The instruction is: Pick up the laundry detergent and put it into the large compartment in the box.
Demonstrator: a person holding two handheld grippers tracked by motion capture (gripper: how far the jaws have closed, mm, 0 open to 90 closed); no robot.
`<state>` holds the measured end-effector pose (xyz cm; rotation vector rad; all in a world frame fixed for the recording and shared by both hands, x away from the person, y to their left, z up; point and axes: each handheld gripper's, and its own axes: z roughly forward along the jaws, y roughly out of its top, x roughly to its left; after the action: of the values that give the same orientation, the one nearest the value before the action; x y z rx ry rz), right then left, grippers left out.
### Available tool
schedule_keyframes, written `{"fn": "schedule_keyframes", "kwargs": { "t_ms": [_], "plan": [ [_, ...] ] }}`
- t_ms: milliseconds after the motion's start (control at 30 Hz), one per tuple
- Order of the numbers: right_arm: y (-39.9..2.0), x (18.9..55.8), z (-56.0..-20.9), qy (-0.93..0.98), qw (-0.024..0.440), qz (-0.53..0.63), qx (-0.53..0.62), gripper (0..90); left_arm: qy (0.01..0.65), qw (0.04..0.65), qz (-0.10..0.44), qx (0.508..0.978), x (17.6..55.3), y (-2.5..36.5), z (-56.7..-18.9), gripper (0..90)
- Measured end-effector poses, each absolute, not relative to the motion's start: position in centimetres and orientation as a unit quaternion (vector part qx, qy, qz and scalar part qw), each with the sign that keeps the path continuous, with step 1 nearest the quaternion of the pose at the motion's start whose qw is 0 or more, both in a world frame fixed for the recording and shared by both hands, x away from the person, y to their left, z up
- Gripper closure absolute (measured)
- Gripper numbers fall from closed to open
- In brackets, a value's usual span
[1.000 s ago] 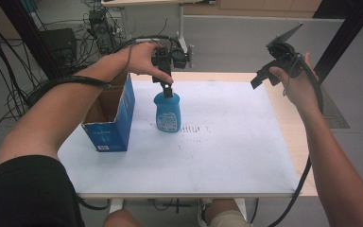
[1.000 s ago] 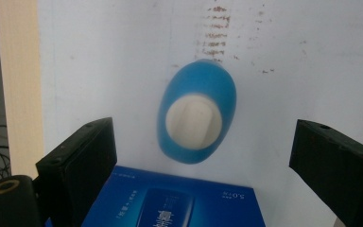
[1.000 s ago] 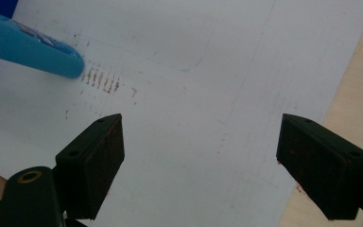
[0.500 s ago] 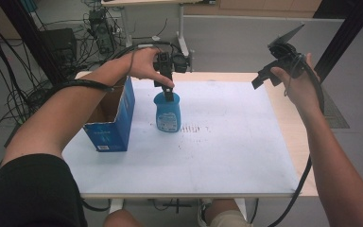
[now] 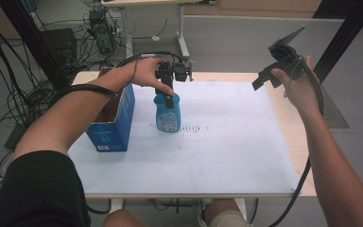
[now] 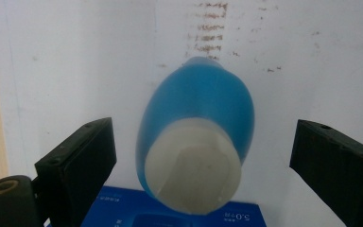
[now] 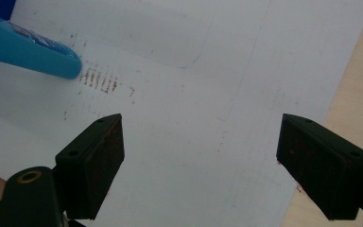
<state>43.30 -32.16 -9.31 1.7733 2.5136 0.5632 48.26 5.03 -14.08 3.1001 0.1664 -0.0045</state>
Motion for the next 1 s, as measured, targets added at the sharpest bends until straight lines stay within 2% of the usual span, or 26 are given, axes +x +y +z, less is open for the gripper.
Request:
{"fn": "schedule_keyframes", "kwargs": {
  "t_ms": [300,1000],
  "plan": [
    [-32.2,43.6,-9.7,0.803,0.002,0.178,0.568,15.9,0.052,0.022,-0.008,0.998,48.6,5.3,-15.8,7.7],
    [-32.2,44.0,-10.1,0.802,-0.002,0.175,0.571,15.9,0.048,0.024,-0.006,0.999,48.5,5.4,-17.0,7.5]
  ]
}}
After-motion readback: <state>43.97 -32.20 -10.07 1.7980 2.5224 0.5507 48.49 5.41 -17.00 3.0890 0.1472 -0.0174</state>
